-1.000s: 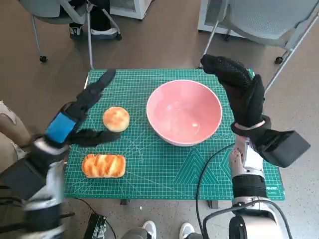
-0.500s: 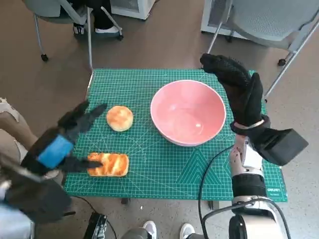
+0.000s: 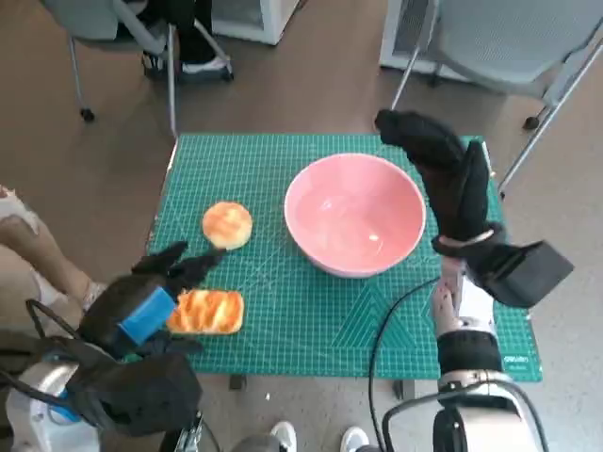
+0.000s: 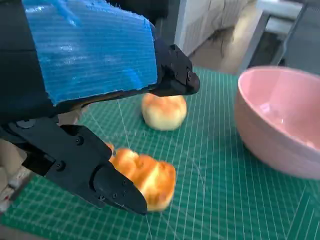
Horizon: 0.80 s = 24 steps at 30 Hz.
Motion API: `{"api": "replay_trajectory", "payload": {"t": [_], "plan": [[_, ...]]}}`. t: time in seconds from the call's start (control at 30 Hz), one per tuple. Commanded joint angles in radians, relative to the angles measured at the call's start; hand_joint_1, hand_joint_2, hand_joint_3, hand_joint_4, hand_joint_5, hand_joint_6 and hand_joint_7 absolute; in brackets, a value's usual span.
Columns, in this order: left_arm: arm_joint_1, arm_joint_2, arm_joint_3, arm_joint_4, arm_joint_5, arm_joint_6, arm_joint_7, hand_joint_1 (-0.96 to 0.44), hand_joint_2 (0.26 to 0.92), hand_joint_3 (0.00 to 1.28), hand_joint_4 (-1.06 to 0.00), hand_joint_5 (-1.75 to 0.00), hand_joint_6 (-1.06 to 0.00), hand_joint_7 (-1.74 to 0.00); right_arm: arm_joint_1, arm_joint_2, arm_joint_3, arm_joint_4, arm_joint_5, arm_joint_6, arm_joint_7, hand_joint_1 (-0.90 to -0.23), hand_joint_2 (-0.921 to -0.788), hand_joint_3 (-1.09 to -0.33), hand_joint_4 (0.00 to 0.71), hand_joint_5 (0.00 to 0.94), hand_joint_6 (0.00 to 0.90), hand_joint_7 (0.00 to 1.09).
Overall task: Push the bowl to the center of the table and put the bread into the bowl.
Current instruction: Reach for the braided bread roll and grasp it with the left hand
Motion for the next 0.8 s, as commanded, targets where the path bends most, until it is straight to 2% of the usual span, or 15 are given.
{"api": "replay_trajectory", "payload": {"t": [0.03, 0.43, 0.8], "plan": [[-0.027, 0.018, -0.026, 0.03, 0.024, 0.015, -0.009, -0.14, 0.667, 0.01, -0.25, -0.01, -0.41, -0.01, 0.002, -0.009, -0.004, 0.012, 0.012, 0.019, 0.013, -0.64, -0.921, -0.733, 0.264, 0.011, 0.279, 0.16], [-0.065, 0.012, -0.072, 0.128, 0.036, 0.016, 0.017, -0.14, 0.672, 0.01, -0.25, 0.0, -0.42, 0.0, 0.008, -0.016, -0.015, 0.001, 0.04, 0.035, 0.034, -0.647, -0.921, -0.737, 0.261, 0.007, 0.267, 0.18], [-0.128, -0.002, -0.131, 0.258, 0.058, 0.054, 0.042, -0.12, 0.68, 0.01, -0.25, 0.0, -0.41, 0.0, 0.01, -0.016, -0.018, -0.001, 0.04, 0.034, 0.03, -0.65, -0.921, -0.74, 0.258, 0.003, 0.256, 0.2]]}}
